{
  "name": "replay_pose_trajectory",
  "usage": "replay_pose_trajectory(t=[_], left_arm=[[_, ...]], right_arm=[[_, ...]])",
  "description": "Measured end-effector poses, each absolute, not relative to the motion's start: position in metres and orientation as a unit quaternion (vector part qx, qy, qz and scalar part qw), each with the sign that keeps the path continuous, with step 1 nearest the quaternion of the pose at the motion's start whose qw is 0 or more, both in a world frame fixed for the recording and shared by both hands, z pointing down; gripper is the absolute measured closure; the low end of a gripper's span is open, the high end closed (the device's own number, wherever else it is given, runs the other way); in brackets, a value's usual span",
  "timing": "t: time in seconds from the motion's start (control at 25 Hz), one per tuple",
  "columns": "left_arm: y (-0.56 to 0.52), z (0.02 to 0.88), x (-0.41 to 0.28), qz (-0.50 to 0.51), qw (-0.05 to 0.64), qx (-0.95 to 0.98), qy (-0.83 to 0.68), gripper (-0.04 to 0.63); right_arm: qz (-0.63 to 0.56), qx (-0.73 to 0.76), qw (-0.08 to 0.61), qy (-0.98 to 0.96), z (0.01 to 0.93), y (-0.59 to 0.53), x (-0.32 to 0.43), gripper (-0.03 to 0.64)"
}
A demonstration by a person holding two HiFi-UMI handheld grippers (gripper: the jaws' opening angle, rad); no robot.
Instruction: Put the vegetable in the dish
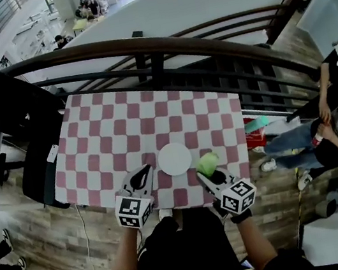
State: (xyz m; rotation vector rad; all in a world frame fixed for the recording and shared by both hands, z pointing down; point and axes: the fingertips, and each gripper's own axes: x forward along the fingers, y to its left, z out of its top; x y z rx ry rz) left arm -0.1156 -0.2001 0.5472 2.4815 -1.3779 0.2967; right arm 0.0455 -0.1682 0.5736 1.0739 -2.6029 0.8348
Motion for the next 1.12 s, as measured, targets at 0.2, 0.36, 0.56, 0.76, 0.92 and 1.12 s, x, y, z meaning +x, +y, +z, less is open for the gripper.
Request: replay_pose_trajectory(t=[0.2,0.36,0.56,0.76,0.92,1.12], left_arm=[[-0.206,0.592,-0.110,0.149,0.144,0.874,-0.440,0.575],[-0.212,0.610,-0.089,0.190,0.110,0.899,-0.378,0.574],[-0.197,0.631,-0.053,0.225,0.092,0.933,-0.265,0.502],[-0.187,0.642,-0.017,0.234,0.096,0.957,-0.141,0.270],[-0.182,0.636,0.004,0.230,0.095,0.965,-0.081,0.121],[-0.180,0.621,0.018,0.214,0.064,0.974,-0.048,0.104]], right_arm=[[0.312,0.297,0.132,-0.893,0.625,-0.171,0.052,0.514],[0.345,0.216,0.115,-0.906,0.644,-0.173,0.044,0.514],[0.421,0.151,0.035,-0.894,0.641,-0.170,0.031,0.517],[0.466,0.058,-0.062,-0.881,0.625,-0.180,0.020,0.518],[0.479,-0.021,-0.124,-0.869,0.607,-0.178,0.013,0.518],[0.482,-0.099,-0.165,-0.855,0.586,-0.176,0.004,0.518]])
